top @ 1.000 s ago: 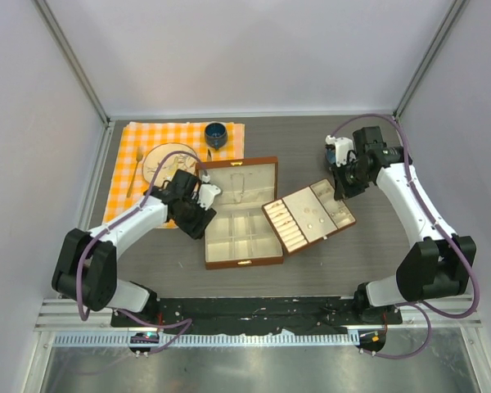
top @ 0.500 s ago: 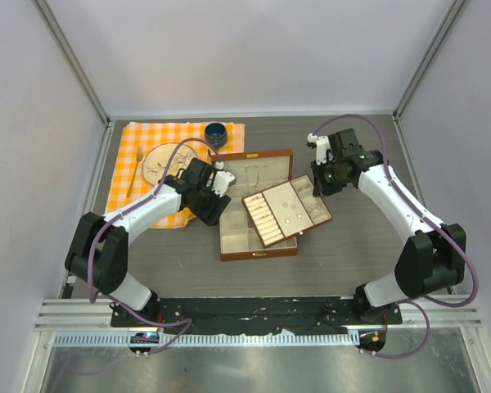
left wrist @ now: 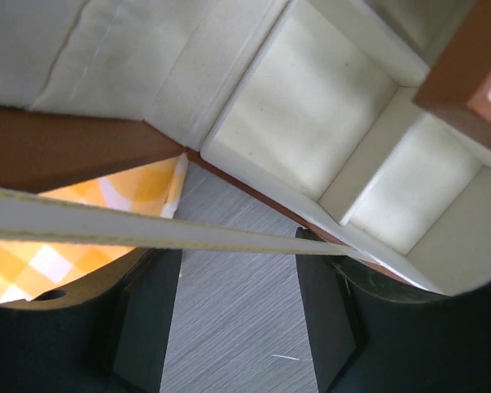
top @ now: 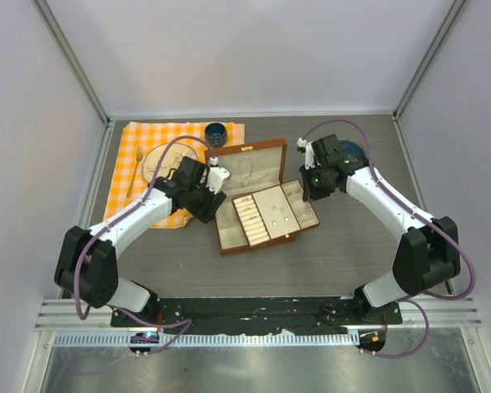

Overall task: Organize the mixed jewelry
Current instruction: Move the jewelry box to the center of the board.

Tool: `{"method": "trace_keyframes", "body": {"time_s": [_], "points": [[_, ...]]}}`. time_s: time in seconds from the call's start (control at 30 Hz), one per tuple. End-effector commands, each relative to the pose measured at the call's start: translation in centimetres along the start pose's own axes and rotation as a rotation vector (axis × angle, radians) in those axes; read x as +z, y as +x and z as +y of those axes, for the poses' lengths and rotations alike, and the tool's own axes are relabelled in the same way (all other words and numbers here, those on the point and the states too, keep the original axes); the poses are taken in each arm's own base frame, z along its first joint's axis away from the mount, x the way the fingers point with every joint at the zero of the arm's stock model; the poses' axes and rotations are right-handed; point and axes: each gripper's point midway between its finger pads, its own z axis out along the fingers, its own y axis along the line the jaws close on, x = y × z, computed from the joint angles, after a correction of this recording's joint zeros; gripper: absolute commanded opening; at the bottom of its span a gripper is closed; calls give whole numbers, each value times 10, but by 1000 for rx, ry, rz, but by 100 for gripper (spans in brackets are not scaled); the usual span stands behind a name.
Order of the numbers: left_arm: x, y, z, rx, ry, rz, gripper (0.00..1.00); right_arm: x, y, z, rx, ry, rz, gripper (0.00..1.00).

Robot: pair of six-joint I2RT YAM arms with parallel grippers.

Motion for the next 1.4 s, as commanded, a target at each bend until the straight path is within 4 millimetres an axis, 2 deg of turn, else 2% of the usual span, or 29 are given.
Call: {"method": "trace_keyframes", "body": {"time_s": [0.0, 0.07, 0.2, 0.37, 0.77, 0.87, 0.9, 0.97, 1.0, 1.17, 1.3, 1.33, 1.37], "points": [[-38, -56, 38, -9, -123, -264, 62, -2, -14, 11, 39, 1, -57, 1], [-44, -55, 47, -16, -135, -278, 62, 2, -11, 12, 53, -8, -46, 1], [-44, -56, 46, -13, -125, -293, 62, 7, -11, 19, 63, -39, -33, 1], [-19, -52, 36, -37, -41, -252, 62, 7, -13, 20, 56, -39, -34, 1], [22, -74, 15, 17, 79, -244, 62, -3, -18, 6, 28, 36, -77, 1], [30, -79, 15, 23, 85, -243, 62, -7, -26, 1, 26, 68, -99, 1], [31, -81, 15, 24, 94, -247, 62, -11, -34, 0, 26, 73, -121, 1], [30, -85, 12, 25, 111, -261, 62, -16, -43, -4, 17, 84, -145, 1], [25, -90, 10, 27, 116, -285, 62, -22, -52, -6, 14, 96, -170, 1], [0, -97, 7, 38, 107, -336, 62, -34, -74, -22, -4, 146, -217, 1], [-19, -100, 6, 54, 99, -354, 62, -33, -90, -29, -42, 155, -224, 1], [-27, -103, 6, 62, 93, -367, 62, -25, -91, -32, -44, 155, -199, 1], [-30, -104, 5, 62, 94, -369, 62, -29, -102, -33, -53, 155, -219, 1]]}}
